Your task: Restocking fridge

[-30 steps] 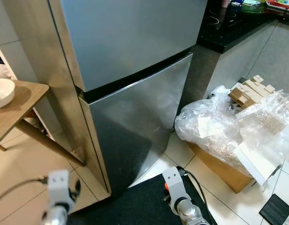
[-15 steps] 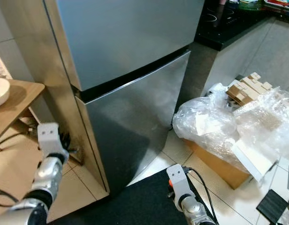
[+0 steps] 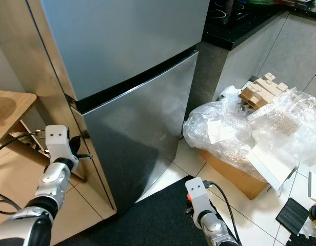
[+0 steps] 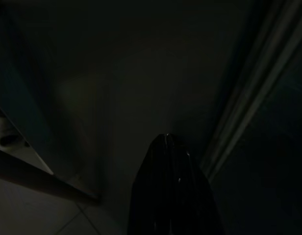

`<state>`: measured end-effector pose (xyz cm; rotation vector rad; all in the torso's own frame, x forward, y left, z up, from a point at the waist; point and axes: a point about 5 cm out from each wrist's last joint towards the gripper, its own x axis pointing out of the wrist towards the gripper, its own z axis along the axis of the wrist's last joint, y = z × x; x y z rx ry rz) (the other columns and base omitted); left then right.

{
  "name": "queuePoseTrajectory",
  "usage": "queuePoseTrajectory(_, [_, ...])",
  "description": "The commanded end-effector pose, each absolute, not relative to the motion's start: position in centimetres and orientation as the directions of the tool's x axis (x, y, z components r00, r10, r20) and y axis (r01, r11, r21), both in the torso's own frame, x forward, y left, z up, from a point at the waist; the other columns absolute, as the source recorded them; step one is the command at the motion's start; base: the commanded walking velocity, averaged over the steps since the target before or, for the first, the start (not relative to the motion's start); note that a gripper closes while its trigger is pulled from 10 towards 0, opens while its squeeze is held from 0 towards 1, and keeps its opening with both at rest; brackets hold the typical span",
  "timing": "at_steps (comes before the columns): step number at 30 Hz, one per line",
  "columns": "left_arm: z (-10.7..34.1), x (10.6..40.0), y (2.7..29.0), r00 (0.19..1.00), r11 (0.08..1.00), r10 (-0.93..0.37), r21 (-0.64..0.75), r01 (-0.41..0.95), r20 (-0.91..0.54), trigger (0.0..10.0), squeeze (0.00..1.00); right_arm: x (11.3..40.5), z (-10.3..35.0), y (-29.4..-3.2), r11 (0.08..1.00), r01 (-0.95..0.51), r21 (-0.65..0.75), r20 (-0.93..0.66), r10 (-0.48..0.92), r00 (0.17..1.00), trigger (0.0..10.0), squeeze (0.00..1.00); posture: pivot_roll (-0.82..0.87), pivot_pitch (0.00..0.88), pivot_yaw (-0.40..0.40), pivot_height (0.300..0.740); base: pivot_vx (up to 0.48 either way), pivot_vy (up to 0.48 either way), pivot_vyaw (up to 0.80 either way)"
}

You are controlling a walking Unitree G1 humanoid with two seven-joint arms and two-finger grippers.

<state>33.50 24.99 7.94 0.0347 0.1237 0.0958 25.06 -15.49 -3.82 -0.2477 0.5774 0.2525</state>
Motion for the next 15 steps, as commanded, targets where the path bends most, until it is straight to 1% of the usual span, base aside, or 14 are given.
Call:
queuePoseTrajectory(1, [8.0,33.5,25.5,0.985,0.994,0.089,0.069,-0.08,-0.146,4.9,0.0,25.1,-3.8,-15.4,0.941,-0.298,-0.158,-0.554,0.165,0.816,10.0,0.0,-0.11,0.088,-0.049,0.74,0.0,0.0,0.0])
queuePoseTrajectory(3, [8.0,33.5,25.5,0.985,0.994,0.089,0.069,-0.08,-0.146,4.9,0.0,25.1,-3.8,-15.4,0.941,-0.298,-0.158,-0.554,0.165,0.816,10.0,0.0,-0.11,0.088,-0.049,0.74,0.0,0.0,0.0])
queuePoseTrajectory(4, [8.0,33.5,25.7,0.986,0.996,0.075,0.059,-0.067,-0.15,10.0,0.0,25.1,-3.7,-15.3,0.941,-0.299,-0.159,-0.55,0.167,0.818,10.0,0.0,-0.11,0.087,-0.048,0.74,0.0,0.0,0.0])
queuePoseTrajectory(7, [8.2,33.6,25.7,0.986,0.998,0.05,0.052,-0.042,-0.159,10.0,0.0,25.1,-3.7,-15.3,0.94,-0.3,-0.161,-0.547,0.168,0.82,10.0,0.0,-0.11,0.086,-0.047,0.74,0.0,0.0,0.0])
queuePoseTrajectory(9, [8.6,33.9,25.7,0.986,0.999,0.004,0.041,0.003,-0.168,10.0,0.0,25.3,-3.6,-15.4,0.939,-0.3,-0.166,-0.543,0.167,0.823,10.0,0.0,-0.12,0.085,-0.047,0.74,0.0,0.0,0.0])
queuePoseTrajectory(15, [9.1,34.3,25.5,0.986,0.999,-0.029,0.025,0.034,-0.164,10.0,0.0,25.3,-3.5,-15.5,0.938,-0.3,-0.171,-0.54,0.165,0.825,10.0,0.0,-0.12,0.083,-0.046,0.74,0.0,0.0,0.0])
